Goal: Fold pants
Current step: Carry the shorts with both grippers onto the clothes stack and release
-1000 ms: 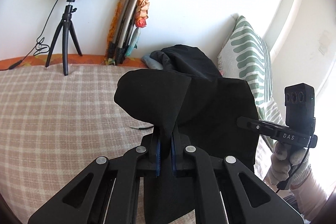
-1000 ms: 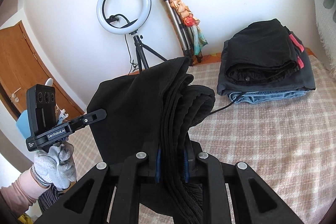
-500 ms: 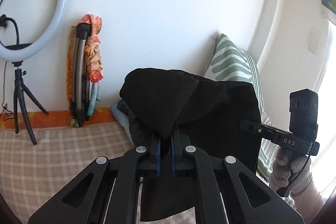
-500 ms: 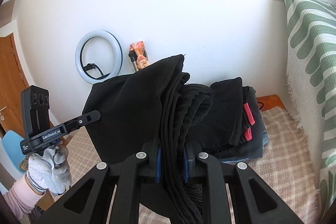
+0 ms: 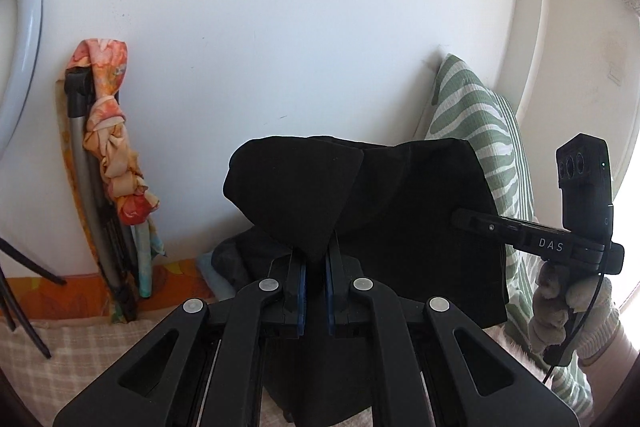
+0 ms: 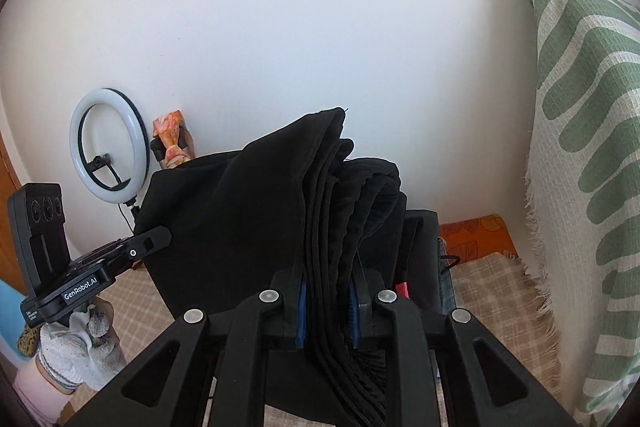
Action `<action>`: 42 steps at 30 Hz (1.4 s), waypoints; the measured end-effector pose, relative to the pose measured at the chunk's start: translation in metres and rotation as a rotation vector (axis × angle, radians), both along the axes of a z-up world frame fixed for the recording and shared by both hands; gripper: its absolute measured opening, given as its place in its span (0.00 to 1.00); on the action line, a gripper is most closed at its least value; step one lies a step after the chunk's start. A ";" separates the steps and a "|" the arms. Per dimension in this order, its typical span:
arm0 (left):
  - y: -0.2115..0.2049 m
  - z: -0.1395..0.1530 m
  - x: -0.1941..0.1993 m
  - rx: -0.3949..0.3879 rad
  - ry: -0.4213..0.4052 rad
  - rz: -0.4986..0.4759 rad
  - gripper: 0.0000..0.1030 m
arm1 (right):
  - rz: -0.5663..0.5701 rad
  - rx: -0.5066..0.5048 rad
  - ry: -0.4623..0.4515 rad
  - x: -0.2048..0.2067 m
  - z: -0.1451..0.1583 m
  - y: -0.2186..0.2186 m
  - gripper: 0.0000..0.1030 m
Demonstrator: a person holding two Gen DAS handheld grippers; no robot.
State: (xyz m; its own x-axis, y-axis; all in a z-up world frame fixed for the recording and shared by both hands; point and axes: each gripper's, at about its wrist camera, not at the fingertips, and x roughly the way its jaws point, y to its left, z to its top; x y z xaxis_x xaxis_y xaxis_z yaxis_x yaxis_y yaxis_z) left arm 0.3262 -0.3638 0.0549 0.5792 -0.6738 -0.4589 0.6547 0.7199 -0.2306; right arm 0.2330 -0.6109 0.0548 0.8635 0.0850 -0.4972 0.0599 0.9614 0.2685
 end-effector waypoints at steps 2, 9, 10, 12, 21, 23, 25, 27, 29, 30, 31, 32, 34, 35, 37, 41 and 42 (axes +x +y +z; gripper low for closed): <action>-0.007 -0.007 0.016 0.018 0.008 0.015 0.05 | -0.005 -0.016 0.013 0.013 -0.009 -0.003 0.14; -0.027 -0.036 0.057 0.091 0.017 0.078 0.06 | -0.040 -0.063 0.072 0.049 -0.035 -0.016 0.14; -0.030 -0.041 0.063 0.104 0.031 0.074 0.06 | -0.044 -0.073 0.089 0.053 -0.039 -0.017 0.14; -0.035 -0.051 0.072 0.147 0.054 0.096 0.10 | -0.073 -0.110 0.122 0.062 -0.045 -0.017 0.16; -0.012 -0.054 0.081 0.147 0.116 0.164 0.56 | -0.245 -0.136 0.131 0.045 -0.042 -0.040 0.61; -0.007 -0.051 0.078 0.149 0.121 0.151 0.56 | -0.243 -0.116 0.122 0.037 -0.038 -0.041 0.61; 0.004 -0.048 0.071 0.150 0.117 0.145 0.56 | -0.253 -0.116 0.118 0.027 -0.034 -0.039 0.62; 0.007 -0.044 0.064 0.137 0.131 0.133 0.56 | -0.251 -0.107 0.113 0.017 -0.030 -0.038 0.67; 0.010 -0.040 0.056 0.130 0.147 0.116 0.56 | -0.247 -0.109 0.110 0.005 -0.026 -0.033 0.70; 0.013 -0.038 0.050 0.135 0.144 0.112 0.56 | -0.242 -0.113 0.111 0.000 -0.023 -0.030 0.70; 0.016 -0.035 0.044 0.138 0.140 0.106 0.57 | -0.241 -0.122 0.113 -0.005 -0.021 -0.027 0.70; 0.019 -0.033 0.039 0.139 0.139 0.103 0.57 | -0.245 -0.131 0.113 -0.011 -0.018 -0.024 0.71; 0.025 -0.025 0.027 0.134 0.136 0.098 0.57 | -0.246 -0.140 0.100 -0.024 -0.010 -0.016 0.73; 0.029 -0.021 0.021 0.131 0.132 0.097 0.58 | -0.247 -0.141 0.090 -0.032 -0.007 -0.012 0.76; 0.036 -0.013 0.007 0.124 0.122 0.094 0.59 | -0.247 -0.151 0.071 -0.048 -0.002 -0.002 0.82; 0.050 -0.002 -0.021 0.143 0.103 0.084 0.59 | -0.239 -0.167 0.065 -0.077 0.003 0.022 0.86; 0.054 0.000 -0.028 0.143 0.102 0.080 0.59 | -0.234 -0.175 0.065 -0.083 0.003 0.028 0.87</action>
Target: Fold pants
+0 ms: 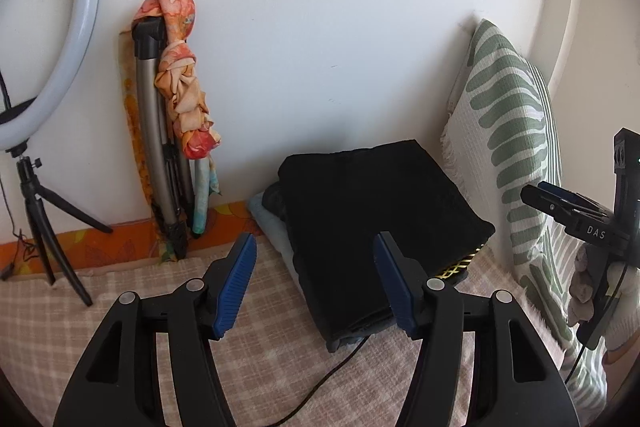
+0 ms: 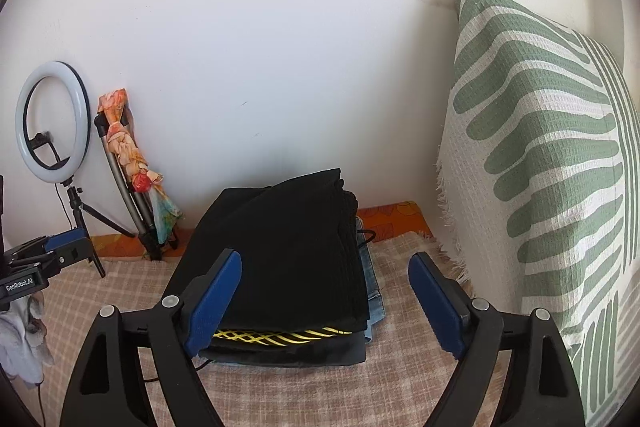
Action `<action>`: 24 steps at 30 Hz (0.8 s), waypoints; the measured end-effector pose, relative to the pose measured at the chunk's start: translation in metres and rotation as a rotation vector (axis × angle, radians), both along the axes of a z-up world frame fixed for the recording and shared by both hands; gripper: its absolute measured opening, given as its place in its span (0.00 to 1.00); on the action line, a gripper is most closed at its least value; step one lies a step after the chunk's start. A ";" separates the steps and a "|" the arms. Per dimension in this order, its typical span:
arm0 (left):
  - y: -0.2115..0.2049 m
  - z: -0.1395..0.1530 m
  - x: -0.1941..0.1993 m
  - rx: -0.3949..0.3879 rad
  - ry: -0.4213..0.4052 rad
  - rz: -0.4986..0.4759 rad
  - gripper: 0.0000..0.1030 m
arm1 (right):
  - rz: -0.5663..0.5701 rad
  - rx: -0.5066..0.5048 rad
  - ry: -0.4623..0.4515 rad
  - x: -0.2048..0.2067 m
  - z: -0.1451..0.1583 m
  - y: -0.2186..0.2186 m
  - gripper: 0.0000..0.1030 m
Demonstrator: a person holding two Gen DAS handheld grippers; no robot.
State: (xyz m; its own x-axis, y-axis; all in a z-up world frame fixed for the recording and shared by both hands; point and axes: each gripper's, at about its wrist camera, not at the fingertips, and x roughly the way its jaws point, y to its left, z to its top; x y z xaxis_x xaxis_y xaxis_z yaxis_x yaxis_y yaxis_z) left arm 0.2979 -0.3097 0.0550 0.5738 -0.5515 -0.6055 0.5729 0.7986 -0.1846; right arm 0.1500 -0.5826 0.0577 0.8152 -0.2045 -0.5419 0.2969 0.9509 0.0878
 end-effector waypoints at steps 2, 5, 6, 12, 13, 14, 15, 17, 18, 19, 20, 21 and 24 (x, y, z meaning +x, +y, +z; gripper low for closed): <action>0.003 0.004 -0.015 -0.010 0.003 -0.014 0.59 | 0.001 -0.028 -0.006 -0.012 0.001 0.016 0.89; 0.017 0.007 -0.038 -0.027 0.017 -0.023 0.67 | 0.013 -0.080 -0.016 -0.031 0.002 0.044 0.92; 0.021 0.008 -0.047 -0.024 0.013 -0.029 0.67 | 0.024 -0.084 -0.021 -0.037 0.002 0.054 0.94; 0.045 0.011 -0.101 -0.007 -0.026 -0.043 0.73 | 0.069 -0.097 -0.062 -0.074 0.001 0.110 0.99; 0.049 0.011 -0.108 -0.011 -0.027 -0.039 0.75 | 0.072 -0.109 -0.062 -0.078 -0.001 0.119 0.99; 0.054 0.011 -0.117 -0.018 -0.026 -0.034 0.76 | 0.078 -0.117 -0.063 -0.082 -0.003 0.127 0.99; 0.058 0.010 -0.125 -0.025 -0.031 -0.033 0.76 | 0.081 -0.118 -0.063 -0.086 -0.006 0.135 0.99; 0.068 0.007 -0.142 -0.033 -0.050 -0.027 0.76 | 0.083 -0.110 -0.064 -0.093 -0.011 0.146 0.99; 0.072 0.005 -0.150 -0.036 -0.056 -0.029 0.77 | 0.086 -0.101 -0.063 -0.096 -0.014 0.151 0.99; 0.076 0.002 -0.157 -0.037 -0.061 -0.033 0.77 | 0.086 -0.088 -0.063 -0.100 -0.017 0.155 0.99; 0.081 -0.002 -0.164 -0.034 -0.068 -0.033 0.77 | 0.085 -0.074 -0.064 -0.103 -0.021 0.158 0.99; 0.085 -0.006 -0.170 -0.030 -0.077 -0.033 0.77 | 0.084 -0.064 -0.063 -0.106 -0.025 0.161 0.99; 0.094 -0.023 -0.182 0.007 -0.088 -0.029 0.77 | 0.078 -0.042 -0.060 -0.113 -0.037 0.170 0.99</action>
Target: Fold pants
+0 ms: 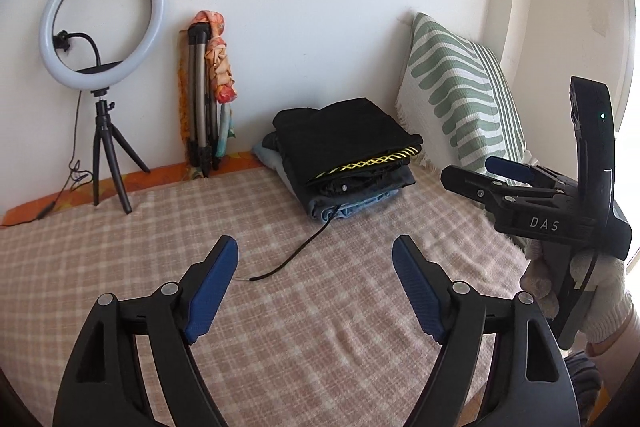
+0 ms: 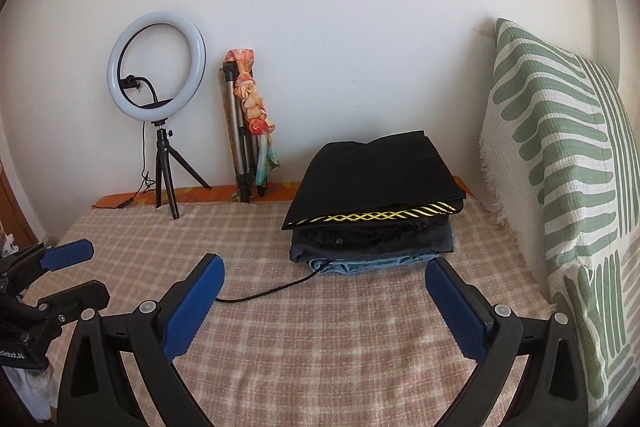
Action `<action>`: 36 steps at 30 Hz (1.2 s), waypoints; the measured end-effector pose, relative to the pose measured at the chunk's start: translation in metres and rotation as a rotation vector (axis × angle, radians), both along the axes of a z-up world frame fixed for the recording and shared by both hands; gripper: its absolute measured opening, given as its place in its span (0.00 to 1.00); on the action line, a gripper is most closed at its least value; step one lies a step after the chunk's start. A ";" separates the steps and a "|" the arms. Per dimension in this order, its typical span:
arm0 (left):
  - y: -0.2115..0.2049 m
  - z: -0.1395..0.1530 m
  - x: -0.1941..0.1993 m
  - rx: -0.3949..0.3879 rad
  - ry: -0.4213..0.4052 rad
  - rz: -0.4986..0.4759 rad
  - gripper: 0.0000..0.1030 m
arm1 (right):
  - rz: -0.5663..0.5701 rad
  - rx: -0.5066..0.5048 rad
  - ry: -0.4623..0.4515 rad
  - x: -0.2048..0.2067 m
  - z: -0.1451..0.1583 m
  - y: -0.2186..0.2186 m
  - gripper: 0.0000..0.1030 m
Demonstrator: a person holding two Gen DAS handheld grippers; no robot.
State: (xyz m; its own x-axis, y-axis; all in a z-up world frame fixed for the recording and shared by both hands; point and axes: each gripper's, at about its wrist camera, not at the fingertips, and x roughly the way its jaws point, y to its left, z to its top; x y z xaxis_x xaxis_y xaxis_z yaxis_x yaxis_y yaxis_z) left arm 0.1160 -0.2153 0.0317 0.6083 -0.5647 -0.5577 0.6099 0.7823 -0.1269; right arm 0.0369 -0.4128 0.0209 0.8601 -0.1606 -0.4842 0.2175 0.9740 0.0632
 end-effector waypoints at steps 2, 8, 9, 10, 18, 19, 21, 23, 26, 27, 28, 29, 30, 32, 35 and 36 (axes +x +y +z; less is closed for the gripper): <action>0.007 -0.012 -0.001 0.011 0.021 0.011 0.77 | 0.001 0.020 0.001 -0.003 -0.008 0.004 0.99; 0.030 -0.033 0.004 -0.018 0.071 0.061 0.77 | -0.015 0.064 0.011 -0.008 -0.023 0.011 0.99; 0.031 -0.034 0.005 -0.010 0.069 0.066 0.77 | -0.020 0.058 0.007 -0.009 -0.024 0.012 0.99; 0.033 -0.036 0.005 -0.003 0.066 0.070 0.77 | -0.023 0.053 0.004 -0.010 -0.024 0.014 0.99; 0.045 -0.040 0.008 -0.042 0.096 0.096 0.77 | -0.018 0.050 0.009 -0.012 -0.032 0.019 0.99; 0.045 -0.039 0.006 -0.039 0.089 0.097 0.77 | -0.023 0.057 0.007 -0.012 -0.033 0.018 0.99; 0.044 -0.038 0.004 -0.026 0.071 0.102 0.77 | -0.032 0.064 0.006 -0.013 -0.036 0.017 0.99; 0.042 -0.039 0.002 -0.014 0.064 0.102 0.77 | -0.036 0.050 0.009 -0.013 -0.038 0.017 0.99; 0.038 -0.042 0.002 0.008 0.069 0.097 0.77 | -0.053 0.017 0.013 -0.011 -0.040 0.018 1.00; 0.036 -0.043 0.002 0.021 0.072 0.099 0.77 | -0.053 0.014 0.011 -0.010 -0.041 0.019 1.00; 0.034 -0.045 0.002 0.035 0.074 0.101 0.77 | -0.052 0.013 0.011 -0.010 -0.041 0.018 1.00; 0.032 -0.047 0.002 0.047 0.076 0.103 0.77 | -0.053 0.011 0.010 -0.009 -0.041 0.018 1.00; 0.031 -0.049 0.002 0.057 0.079 0.104 0.77 | -0.055 0.010 0.006 -0.009 -0.040 0.018 1.00; 0.030 -0.053 0.002 0.063 0.088 0.109 0.77 | -0.063 0.006 -0.001 -0.008 -0.039 0.018 1.00; 0.030 -0.058 0.006 0.085 0.109 0.129 0.77 | -0.067 0.008 -0.003 -0.006 -0.039 0.017 1.00; 0.031 -0.059 0.007 0.091 0.114 0.135 0.77 | -0.066 0.010 -0.002 -0.005 -0.039 0.017 1.00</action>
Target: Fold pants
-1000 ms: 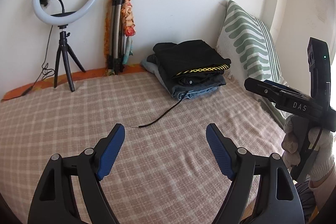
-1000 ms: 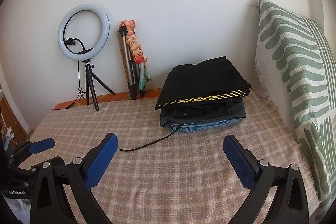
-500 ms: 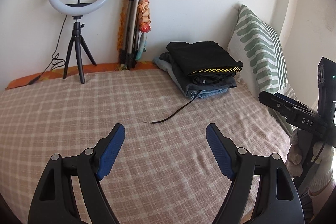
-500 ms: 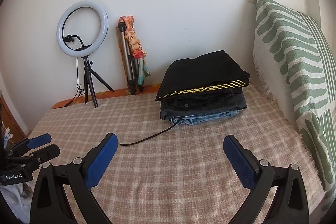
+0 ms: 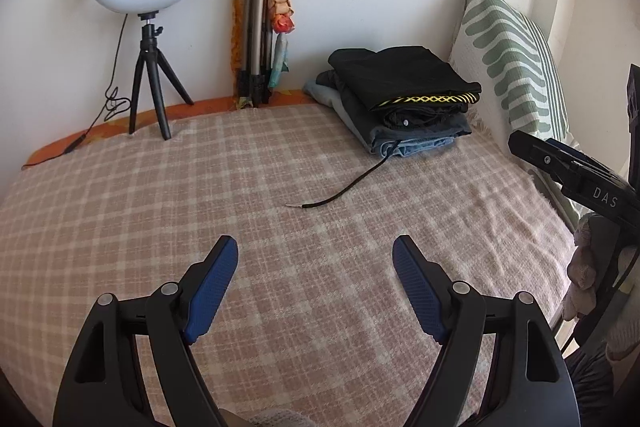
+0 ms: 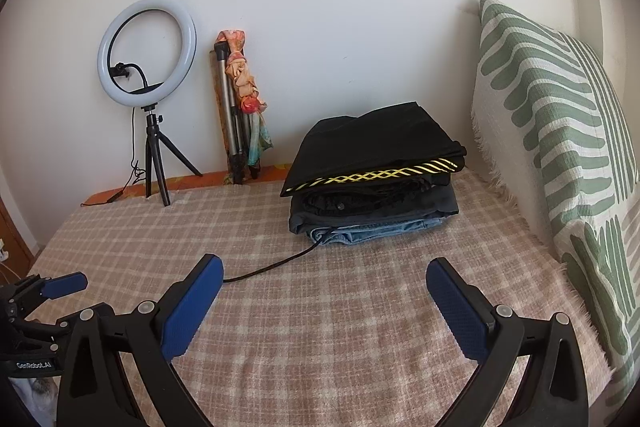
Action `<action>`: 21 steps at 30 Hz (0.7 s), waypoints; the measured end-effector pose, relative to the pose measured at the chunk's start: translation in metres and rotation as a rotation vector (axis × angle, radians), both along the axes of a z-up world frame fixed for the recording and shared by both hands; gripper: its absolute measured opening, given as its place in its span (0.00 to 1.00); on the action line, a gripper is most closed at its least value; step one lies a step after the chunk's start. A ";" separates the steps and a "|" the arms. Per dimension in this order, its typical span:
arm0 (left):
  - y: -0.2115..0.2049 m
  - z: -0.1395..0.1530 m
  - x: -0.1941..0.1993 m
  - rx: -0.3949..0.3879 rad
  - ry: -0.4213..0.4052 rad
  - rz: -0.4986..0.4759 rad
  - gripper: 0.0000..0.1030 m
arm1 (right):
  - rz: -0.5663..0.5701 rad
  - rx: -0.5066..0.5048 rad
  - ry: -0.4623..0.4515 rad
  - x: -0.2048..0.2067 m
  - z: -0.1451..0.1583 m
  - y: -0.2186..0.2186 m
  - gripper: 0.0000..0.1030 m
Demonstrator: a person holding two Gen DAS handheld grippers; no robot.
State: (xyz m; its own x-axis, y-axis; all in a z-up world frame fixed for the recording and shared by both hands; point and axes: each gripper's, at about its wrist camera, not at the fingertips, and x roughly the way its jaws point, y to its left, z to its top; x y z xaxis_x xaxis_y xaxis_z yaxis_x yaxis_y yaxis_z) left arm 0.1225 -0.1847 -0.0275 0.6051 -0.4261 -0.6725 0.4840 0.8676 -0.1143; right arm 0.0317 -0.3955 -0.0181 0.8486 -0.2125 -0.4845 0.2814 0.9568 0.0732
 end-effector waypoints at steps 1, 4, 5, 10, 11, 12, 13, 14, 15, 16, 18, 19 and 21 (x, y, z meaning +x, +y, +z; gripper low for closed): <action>0.000 -0.001 0.001 0.003 0.005 0.004 0.77 | 0.001 0.001 0.002 0.001 0.000 0.000 1.00; 0.003 -0.003 0.002 0.005 0.009 0.010 0.77 | -0.001 0.001 0.003 0.003 0.000 0.000 1.00; 0.003 -0.004 0.002 0.006 0.009 0.015 0.77 | 0.000 0.001 0.002 0.004 0.000 0.000 1.00; 0.006 -0.003 0.005 0.004 0.007 0.032 0.77 | -0.002 -0.002 0.003 0.006 0.000 -0.001 1.00; 0.006 -0.004 0.005 0.004 0.009 0.035 0.77 | -0.005 -0.001 0.004 0.007 -0.001 -0.002 1.00; 0.006 -0.004 0.005 0.002 0.010 0.040 0.77 | -0.006 0.001 0.007 0.008 -0.002 -0.003 1.00; 0.006 -0.003 0.005 -0.002 0.011 0.041 0.77 | -0.006 0.004 0.010 0.008 -0.002 -0.003 1.00; 0.006 -0.003 0.005 -0.005 0.010 0.041 0.77 | -0.006 0.007 0.012 0.009 -0.003 -0.004 1.00; 0.006 -0.003 0.005 -0.004 0.007 0.042 0.77 | -0.008 0.010 0.014 0.010 -0.004 -0.004 1.00; 0.005 -0.002 0.005 -0.004 0.005 0.043 0.77 | -0.007 0.013 0.017 0.010 -0.004 -0.005 1.00; 0.005 -0.002 0.005 -0.008 0.005 0.044 0.77 | -0.006 0.018 0.019 0.011 -0.005 -0.006 1.00; 0.005 -0.002 0.005 -0.008 0.006 0.044 0.77 | -0.007 0.016 0.019 0.011 -0.005 -0.006 1.00; 0.005 -0.002 0.005 -0.011 0.003 0.045 0.77 | -0.007 0.013 0.021 0.012 -0.006 -0.006 1.00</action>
State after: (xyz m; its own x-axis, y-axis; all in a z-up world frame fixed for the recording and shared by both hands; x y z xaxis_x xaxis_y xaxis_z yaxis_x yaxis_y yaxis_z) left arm 0.1272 -0.1798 -0.0298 0.6216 -0.4059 -0.6699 0.4437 0.8873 -0.1259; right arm 0.0432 -0.4013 -0.0237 0.8368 -0.2118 -0.5049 0.2897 0.9538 0.0800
